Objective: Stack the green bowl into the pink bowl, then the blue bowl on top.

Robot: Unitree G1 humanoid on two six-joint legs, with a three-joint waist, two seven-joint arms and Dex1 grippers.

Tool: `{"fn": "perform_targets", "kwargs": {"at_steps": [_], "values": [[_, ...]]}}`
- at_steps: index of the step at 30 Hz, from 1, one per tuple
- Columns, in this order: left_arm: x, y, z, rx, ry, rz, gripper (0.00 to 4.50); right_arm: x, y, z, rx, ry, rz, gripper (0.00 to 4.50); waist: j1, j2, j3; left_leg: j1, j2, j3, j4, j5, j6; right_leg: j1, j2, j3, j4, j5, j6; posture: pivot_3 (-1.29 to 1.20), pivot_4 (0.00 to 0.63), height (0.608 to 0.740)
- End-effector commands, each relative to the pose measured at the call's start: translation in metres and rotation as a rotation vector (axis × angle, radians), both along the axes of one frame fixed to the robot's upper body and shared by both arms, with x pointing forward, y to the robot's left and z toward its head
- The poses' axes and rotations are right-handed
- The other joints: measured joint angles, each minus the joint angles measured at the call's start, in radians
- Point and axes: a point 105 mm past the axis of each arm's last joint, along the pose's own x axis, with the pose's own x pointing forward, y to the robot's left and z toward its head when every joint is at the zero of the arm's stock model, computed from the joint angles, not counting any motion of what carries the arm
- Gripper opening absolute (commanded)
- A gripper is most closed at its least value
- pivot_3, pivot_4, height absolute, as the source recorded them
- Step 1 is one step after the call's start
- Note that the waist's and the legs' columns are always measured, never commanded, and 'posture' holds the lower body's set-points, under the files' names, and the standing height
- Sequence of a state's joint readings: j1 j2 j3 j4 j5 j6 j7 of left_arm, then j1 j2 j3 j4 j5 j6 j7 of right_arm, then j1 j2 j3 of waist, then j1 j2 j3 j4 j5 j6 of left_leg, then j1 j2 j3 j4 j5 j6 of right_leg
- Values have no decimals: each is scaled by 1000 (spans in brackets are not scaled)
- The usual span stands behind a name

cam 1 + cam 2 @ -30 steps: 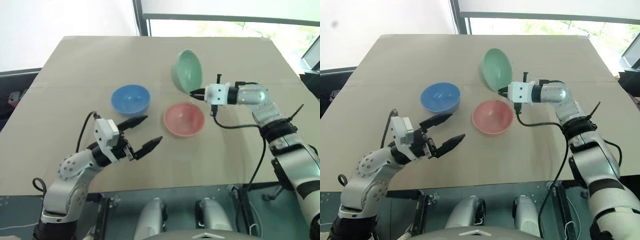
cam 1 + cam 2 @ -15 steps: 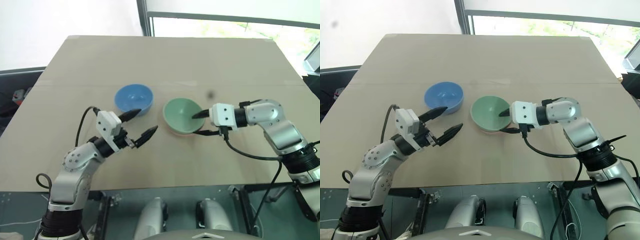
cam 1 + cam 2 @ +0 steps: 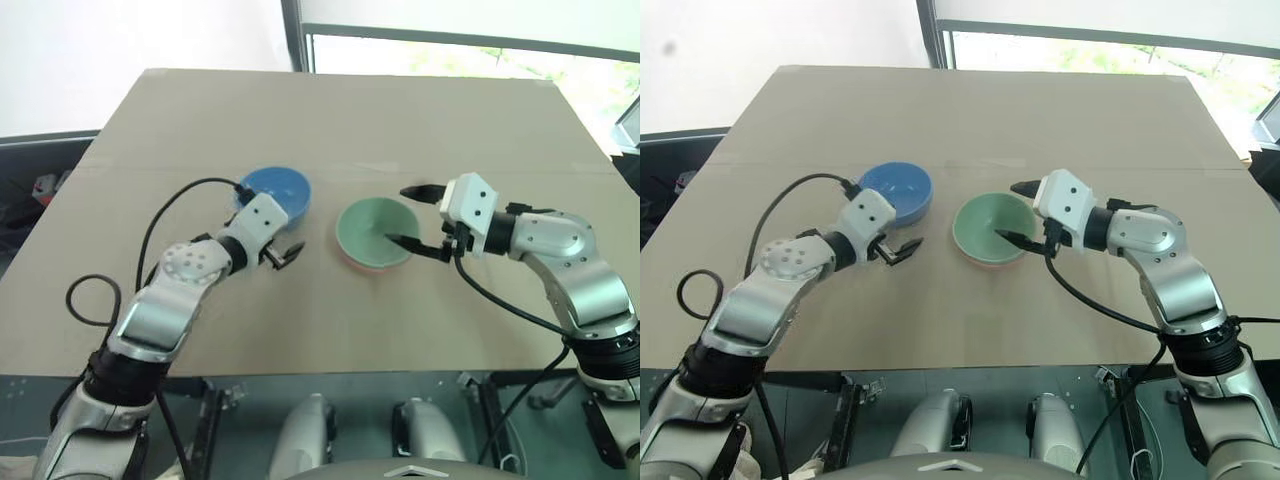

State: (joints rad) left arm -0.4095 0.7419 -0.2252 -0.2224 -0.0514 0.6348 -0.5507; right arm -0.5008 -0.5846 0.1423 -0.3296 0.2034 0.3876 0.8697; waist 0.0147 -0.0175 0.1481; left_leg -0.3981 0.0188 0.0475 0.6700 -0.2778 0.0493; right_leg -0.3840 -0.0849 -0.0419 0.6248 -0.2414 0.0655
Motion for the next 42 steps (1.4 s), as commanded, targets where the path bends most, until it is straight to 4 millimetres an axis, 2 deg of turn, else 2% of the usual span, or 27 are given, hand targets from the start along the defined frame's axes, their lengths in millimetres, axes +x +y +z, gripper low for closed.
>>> {"fn": "perform_targets", "kwargs": {"at_steps": [1,5,9,10,13,15,18,20,23,25,28,30,36,42], "values": [[14,-4,-2,53,-10,-17,3723,-3,2,9,7,-65,-11,3875,1,0,0,-1,-1,0,0,0,0,0,0,0,0,0,0,0,150,740],[21,-11,2,61,-35,-39,2138,-5,-5,9,18,-68,-41,3875,0,0,0,-2,-1,0,0,0,0,-1,0,0,0,0,0,0,150,740],[21,-12,5,50,-35,-54,149,-7,-13,5,16,-62,-67,3875,1,0,0,-1,-1,0,0,0,0,-1,0,0,0,0,0,0,150,740],[22,-11,6,54,-40,-50,51,-8,-15,4,18,-59,-74,3875,1,0,0,-1,-1,0,0,0,0,0,0,0,0,0,0,0,150,740],[23,-12,19,2,-65,-37,51,-12,-19,1,31,-47,-83,3875,0,-1,0,-1,0,0,1,0,0,0,0,0,0,0,1,0,150,740],[21,-20,35,-35,-107,-79,51,-15,-23,0,51,-39,-101,3875,0,-1,0,-1,0,0,2,0,0,0,-1,1,0,0,1,0,150,740],[5,-54,68,-148,-158,-263,51,-21,-33,-2,78,-31,-138,3875,3,-1,1,-2,2,-1,2,0,0,-1,-1,0,1,0,0,0,150,740],[-6,-72,81,-178,-176,-368,51,-24,-40,-2,93,-26,-161,3875,7,-2,1,-3,2,-2,2,0,0,-1,-1,-1,0,0,1,0,150,740],[-37,-112,80,-122,-163,-652,51,-27,-65,-8,74,-19,-258,3875,5,-1,1,-3,1,-1,2,-1,1,0,-1,0,0,0,1,0,150,740],[-42,-124,74,-114,-137,-725,51,-35,-80,-9,61,-16,-298,3875,2,-1,0,0,1,0,2,-1,1,1,-1,1,0,0,1,0,150,740],[-40,-131,66,-78,-121,-775,51,-47,-93,-8,59,-11,-332,3875,2,-1,1,0,0,0,2,-1,1,1,0,1,-1,0,1,0,150,740],[-38,-135,62,-60,-110,-808,51,-63,-104,-10,50,7,-360,3875,4,-1,1,1,0,1,3,0,1,2,0,1,-1,0,1,0,150,740],[-32,-137,57,-16,-83,-846,51,-107,-115,-1,139,48,-386,3875,3,-1,0,1,2,0,4,-1,2,2,0,2,-1,0,1,0,150,740],[-26,-134,52,9,-31,-863,51,-121,-114,7,182,24,-405,3875,1,-1,0,2,2,0,5,-1,2,3,0,2,0,0,1,0,150,740]]}}
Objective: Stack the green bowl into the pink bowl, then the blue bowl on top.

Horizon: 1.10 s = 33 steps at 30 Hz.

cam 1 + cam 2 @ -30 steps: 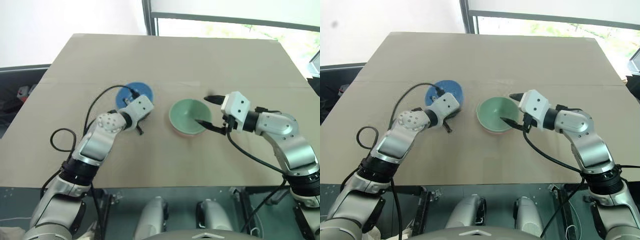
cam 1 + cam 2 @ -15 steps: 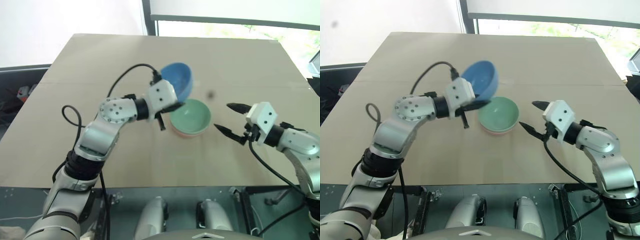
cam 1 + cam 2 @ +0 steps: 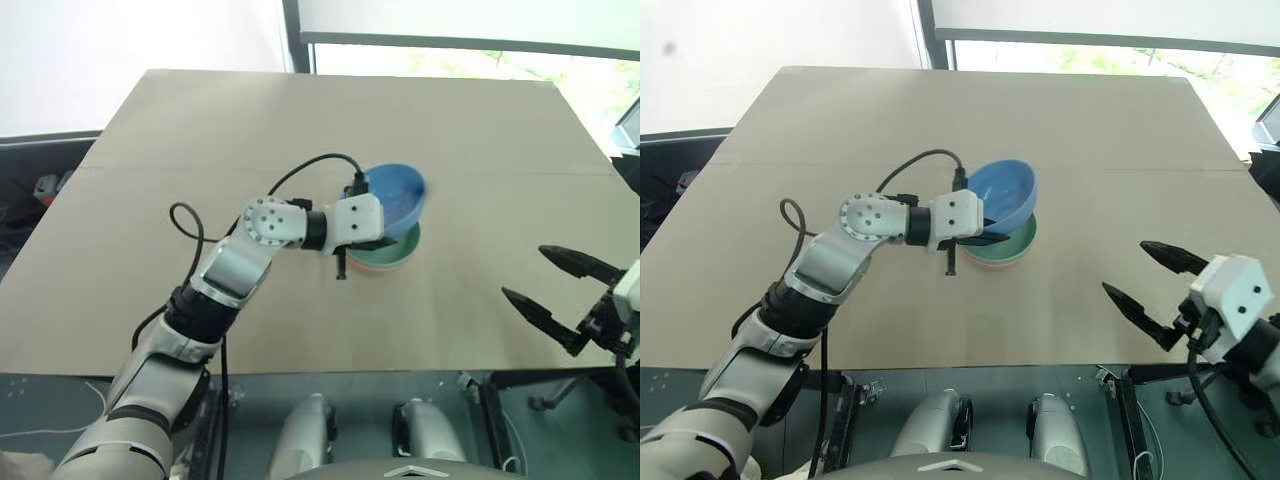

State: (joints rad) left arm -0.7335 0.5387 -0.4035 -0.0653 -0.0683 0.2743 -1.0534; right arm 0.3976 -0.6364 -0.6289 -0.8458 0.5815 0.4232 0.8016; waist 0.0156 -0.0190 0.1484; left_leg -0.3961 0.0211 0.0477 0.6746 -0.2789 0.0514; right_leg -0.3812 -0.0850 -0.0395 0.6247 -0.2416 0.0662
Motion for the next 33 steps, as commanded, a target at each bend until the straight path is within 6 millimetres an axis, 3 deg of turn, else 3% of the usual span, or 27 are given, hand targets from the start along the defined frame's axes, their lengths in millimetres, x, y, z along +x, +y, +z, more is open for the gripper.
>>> {"fn": "perform_targets", "kwargs": {"at_steps": [1,6,10,16,18,21,25,28,33], "values": [[-1,-2,10,11,-20,-47,51,-6,4,14,-4,-63,0,3875,0,0,0,0,0,0,0,0,0,0,0,0,0,0,0,0,150,740],[2,0,19,-12,-30,-45,2101,-6,6,9,-17,-39,1,3875,2,0,0,0,0,0,0,0,0,0,0,0,0,0,0,0,150,740],[-3,3,37,-132,4,-25,3873,3,10,5,-32,-30,17,3875,1,0,0,-1,0,0,1,0,0,0,0,0,0,0,0,0,150,740],[11,37,54,-414,30,190,3873,38,10,-12,-107,-26,-31,3875,-4,0,-1,1,1,0,1,0,0,0,0,1,1,0,0,0,150,740],[20,56,48,-468,-76,297,3873,51,13,-17,-69,-38,-29,3875,-2,0,-1,1,1,0,2,0,0,0,0,1,1,0,0,0,150,740],[17,75,32,-536,-69,389,3873,68,15,-33,-92,-31,-49,3875,-2,-1,-1,1,0,0,1,0,0,0,0,1,0,0,0,0,150,740],[-7,104,8,-581,-14,467,3873,79,16,-47,-37,-16,-92,3875,2,-1,-1,-1,0,0,1,0,0,0,-1,0,0,0,0,0,150,740],[-25,120,-4,-582,69,481,3873,75,16,-60,-47,16,-71,3875,4,-1,-1,-2,0,-1,0,0,0,0,-2,-1,0,0,0,0,150,740],[-51,158,-20,-537,161,579,3873,67,1,-64,-95,40,-73,3875,-4,0,-1,3,1,1,0,0,0,2,-2,0,0,0,0,0,150,740]]}}
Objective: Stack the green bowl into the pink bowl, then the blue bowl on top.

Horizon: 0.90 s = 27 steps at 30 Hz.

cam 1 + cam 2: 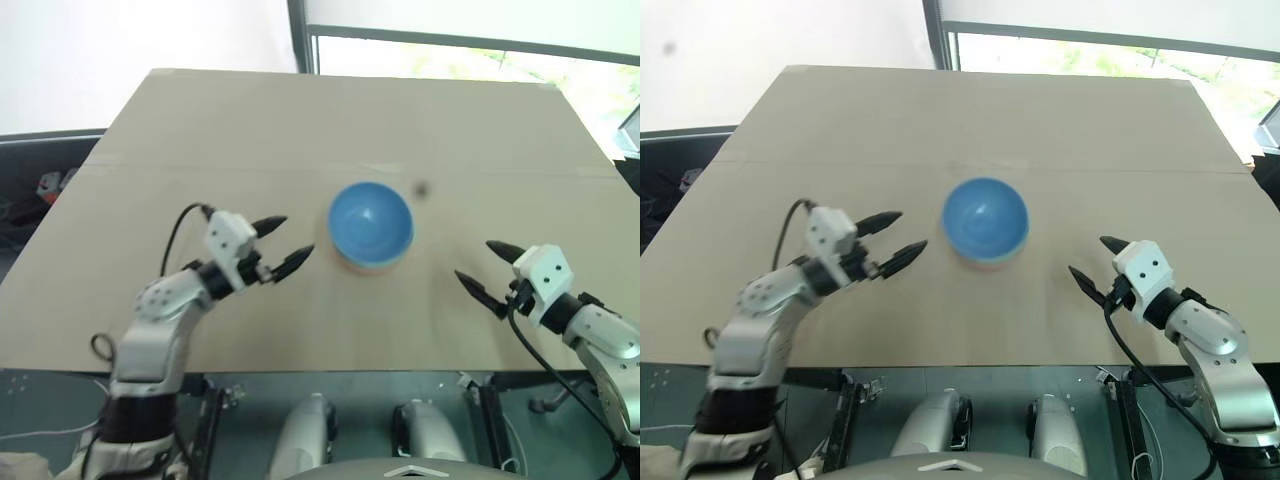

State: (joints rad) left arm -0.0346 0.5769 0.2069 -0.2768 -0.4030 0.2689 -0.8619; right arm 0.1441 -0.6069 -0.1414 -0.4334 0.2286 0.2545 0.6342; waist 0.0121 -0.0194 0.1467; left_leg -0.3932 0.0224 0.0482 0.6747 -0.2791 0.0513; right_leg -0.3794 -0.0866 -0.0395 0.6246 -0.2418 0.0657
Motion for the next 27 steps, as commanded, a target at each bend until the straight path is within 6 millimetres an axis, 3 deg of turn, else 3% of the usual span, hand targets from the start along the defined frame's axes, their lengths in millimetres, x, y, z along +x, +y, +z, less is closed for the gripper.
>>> {"fn": "perform_targets", "kwargs": {"at_steps": [1,6,27], "values": [[-14,16,11,-4,-12,20,3873,-3,-15,14,-48,-51,-2,3875,0,0,0,0,0,0,0,0,0,0,0,0,0,0,0,0,150,740],[-15,26,11,-21,2,57,3873,-3,-28,20,-78,-60,-11,3875,6,-1,-1,2,0,-1,0,0,0,1,0,0,1,-1,-2,0,150,740],[-11,30,21,2,26,32,3873,-12,-34,22,-67,-68,-11,3875,3,-1,-1,1,0,0,0,0,0,1,0,0,0,0,0,0,150,740]]}}
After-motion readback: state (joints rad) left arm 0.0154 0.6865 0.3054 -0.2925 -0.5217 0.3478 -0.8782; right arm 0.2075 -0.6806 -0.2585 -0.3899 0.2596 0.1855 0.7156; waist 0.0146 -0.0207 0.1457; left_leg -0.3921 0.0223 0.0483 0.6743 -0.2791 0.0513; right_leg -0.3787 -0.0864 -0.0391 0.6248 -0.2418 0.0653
